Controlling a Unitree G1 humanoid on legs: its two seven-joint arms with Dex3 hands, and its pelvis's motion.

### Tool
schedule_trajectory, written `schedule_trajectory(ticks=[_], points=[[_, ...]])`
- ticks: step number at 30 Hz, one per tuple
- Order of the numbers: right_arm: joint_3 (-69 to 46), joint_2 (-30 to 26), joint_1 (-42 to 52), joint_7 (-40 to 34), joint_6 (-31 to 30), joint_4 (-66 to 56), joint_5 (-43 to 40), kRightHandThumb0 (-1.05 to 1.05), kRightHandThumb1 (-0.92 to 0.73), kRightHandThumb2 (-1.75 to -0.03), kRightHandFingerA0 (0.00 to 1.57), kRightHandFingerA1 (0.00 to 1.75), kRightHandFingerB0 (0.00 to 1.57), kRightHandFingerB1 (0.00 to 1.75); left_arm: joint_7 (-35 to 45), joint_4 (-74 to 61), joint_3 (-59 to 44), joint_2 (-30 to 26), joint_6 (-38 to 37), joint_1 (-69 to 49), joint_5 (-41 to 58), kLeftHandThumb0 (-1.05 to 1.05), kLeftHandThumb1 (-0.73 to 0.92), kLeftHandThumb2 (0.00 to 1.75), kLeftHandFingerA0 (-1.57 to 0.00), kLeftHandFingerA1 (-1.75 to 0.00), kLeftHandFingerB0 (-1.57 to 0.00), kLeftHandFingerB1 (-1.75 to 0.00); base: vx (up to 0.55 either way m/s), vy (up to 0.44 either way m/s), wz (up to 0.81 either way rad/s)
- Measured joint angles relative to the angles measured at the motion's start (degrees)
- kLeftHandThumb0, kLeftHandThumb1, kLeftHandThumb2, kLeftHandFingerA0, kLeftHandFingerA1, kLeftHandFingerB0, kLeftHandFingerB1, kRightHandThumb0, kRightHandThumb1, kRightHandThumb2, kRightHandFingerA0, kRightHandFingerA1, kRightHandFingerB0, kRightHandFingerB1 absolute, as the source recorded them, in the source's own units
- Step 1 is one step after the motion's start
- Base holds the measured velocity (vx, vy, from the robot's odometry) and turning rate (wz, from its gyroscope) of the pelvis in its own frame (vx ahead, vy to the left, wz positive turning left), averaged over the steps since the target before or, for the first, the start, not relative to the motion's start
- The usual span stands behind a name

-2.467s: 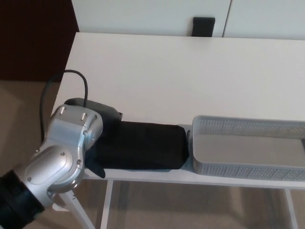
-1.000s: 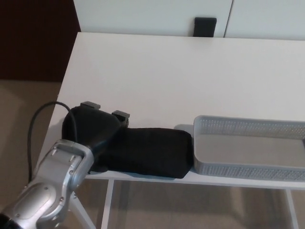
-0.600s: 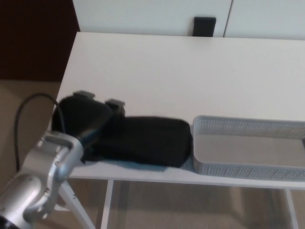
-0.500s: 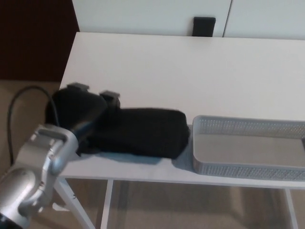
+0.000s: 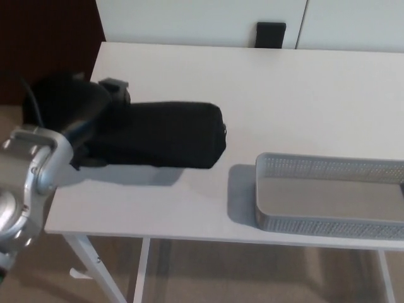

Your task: The robot walk towards a table in front and pick up a black pencil case on the left hand side and put the pencil case into a small container on the right hand side

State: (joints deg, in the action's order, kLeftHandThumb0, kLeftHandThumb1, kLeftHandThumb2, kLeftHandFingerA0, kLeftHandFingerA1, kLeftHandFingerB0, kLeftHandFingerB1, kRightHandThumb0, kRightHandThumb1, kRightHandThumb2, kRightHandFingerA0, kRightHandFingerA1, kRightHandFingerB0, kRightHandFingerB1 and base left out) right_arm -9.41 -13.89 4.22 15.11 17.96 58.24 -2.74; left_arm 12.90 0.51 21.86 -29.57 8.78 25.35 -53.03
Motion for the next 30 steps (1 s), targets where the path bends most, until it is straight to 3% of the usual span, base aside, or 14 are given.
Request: schedule_trajectory(ticks=[1, 3, 4, 9, 10, 11, 13, 17, 18, 20, 22, 25, 29, 30], points=[[0.01, 0.0, 0.0, 0.0, 0.05, 0.0, 0.01, -0.47, -0.55, -0.57, 0.76, 0.55, 0.68, 0.47, 0.46, -0.74, 0.04, 0.43, 0.05, 0.62, 0.0, -0.32, 0.78, 0.66, -0.76, -1.61, -0.71, -0.7, 0.0, 0.0, 0.0], [0.04, 0.0, 0.0, 0.0, 0.11, 0.0, 0.04, -0.47, -0.55, -0.57, 0.74, 0.52, 0.66, 0.46, 1.3, -2.46, 0.18, 1.6, 0.21, 1.84, -0.01, -0.32, 0.8, 0.62, -0.71, -1.73, -0.63, -1.06, 0.0, 0.0, 0.0], [0.06, 0.0, 0.0, -0.01, 0.13, 0.0, 0.05, -0.47, -0.55, -0.58, 0.74, 0.52, 0.65, 0.46, 1.56, -3.21, 0.28, 2.32, 0.21, 2.36, -0.02, -0.47, 0.68, 0.77, -0.85, -1.45, -0.69, -0.74, 0.0, 0.0, 0.0], [0.78, -0.02, -0.13, -0.15, 0.51, 0.09, 0.44, -0.49, -0.56, -0.58, 0.74, 0.52, 0.65, 0.46, 4.44, -8.07, 2.66, 7.82, 1.05, 5.85, -0.29, -0.47, 0.65, 0.76, -0.8, -1.4, -0.69, -0.76, 0.0, 0.0, 0.0], [0.89, -0.02, -0.15, -0.19, 0.58, 0.14, 0.48, -0.48, -0.56, -0.58, 0.74, 0.52, 0.65, 0.45, 5.18, -8.61, 3.22, 8.89, 1.35, 6.58, -0.46, -0.3, 0.75, 0.62, -0.74, -1.48, -0.69, -0.5, 0.0, 0.0, 0.0], [1.0, -0.04, -0.15, -0.21, 0.62, 0.15, 0.52, -0.48, -0.56, -0.58, 0.74, 0.52, 0.65, 0.45, 6.04, -8.97, 4.04, 10.26, 1.79, 7.51, -0.73, -0.3, 0.75, 0.62, -0.74, -1.48, -0.69, -0.5, 0.0, 0.0, 0.0], [1.08, -0.08, -0.17, -0.22, 0.63, 0.15, 0.52, -0.48, -0.56, -0.58, 0.75, 0.53, 0.65, 0.45, 7.51, -9.27, 5.66, 13.73, 2.95, 8.95, -1.06, -0.31, 0.75, 0.64, -0.7, -1.59, -0.57, -1.14, 0.0, 0.0, 0.0], [1.27, -0.08, -0.37, -0.27, 0.65, 0.2, 0.54, -0.49, -0.56, -0.57, 0.77, 0.53, 0.66, 0.46, 10.36, -9.28, 8.24, 21.55, 5.78, 10.27, -1.04, -0.36, 0.79, 0.63, -0.69, -1.63, -0.55, -1.25, 0.0, 0.0, 0.0], [1.34, -0.08, -0.42, -0.31, 0.65, 0.24, 0.56, -0.49, -0.55, -0.58, 0.75, 0.51, 0.66, 0.46, 11.11, -9.18, 8.76, 23.3, 6.62, 10.46, -1.04, -0.39, 0.77, 0.63, -0.78, -1.51, -0.68, -1.06, 0.0, 0.0, 0.0], [1.43, -0.07, -0.49, -0.4, 0.65, 0.24, 0.58, -0.5, -0.55, -0.58, 0.75, 0.52, 0.65, 0.46, 12.42, -8.6, 9.52, 27.3, 8.4, 10.8, -0.85, -0.37, 0.74, 0.66, -0.75, -1.5, -0.67, -1.01, 0.0, 0.0, 0.0], [1.53, -0.06, -0.49, -0.42, 0.66, 0.23, 0.59, -0.48, -0.55, -0.58, 0.74, 0.52, 0.66, 0.47, 13.44, -7.68, 9.64, 31.16, 10.03, 10.8, -0.23, -0.4, 0.79, 0.65, -0.67, -1.67, -0.56, -1.46, 0.0, 0.0, 0.0], [1.61, -0.05, -0.53, -0.4, 0.7, 0.23, 0.56, -0.48, -0.56, -0.58, 0.75, 0.52, 0.66, 0.46, 14.68, -5.39, 9.25, 36.95, 12.3, 10.8, 1.21, -0.41, 0.77, 0.67, -0.69, -1.52, -0.62, -1.12, 0.0, 0.0, 0.0], [1.75, 0.04, -0.63, -0.47, 0.76, 0.08, 0.58, -0.44, -0.55, -0.57, 0.76, 0.54, 0.69, 0.47, 16.03, -0.55, 8.21, 43.28, 15.67, 11.03, 3.63, -0.41, 0.78, 0.67, -0.65, -1.46, -0.54, -1.24, 0.0, 0.0, 0.0], [1.74, 0.08, -0.66, -0.47, 0.77, -0.17, 0.56, -0.45, -0.56, -0.57, 0.77, 0.54, 0.69, 0.47, 16.24, 1.39, 8.06, 43.54, 16.52, 11.03, 4.42, -0.41, 0.78, 0.65, -0.69, -1.27, -0.59, -1.0, 0.0, 0.0, 0.0]])
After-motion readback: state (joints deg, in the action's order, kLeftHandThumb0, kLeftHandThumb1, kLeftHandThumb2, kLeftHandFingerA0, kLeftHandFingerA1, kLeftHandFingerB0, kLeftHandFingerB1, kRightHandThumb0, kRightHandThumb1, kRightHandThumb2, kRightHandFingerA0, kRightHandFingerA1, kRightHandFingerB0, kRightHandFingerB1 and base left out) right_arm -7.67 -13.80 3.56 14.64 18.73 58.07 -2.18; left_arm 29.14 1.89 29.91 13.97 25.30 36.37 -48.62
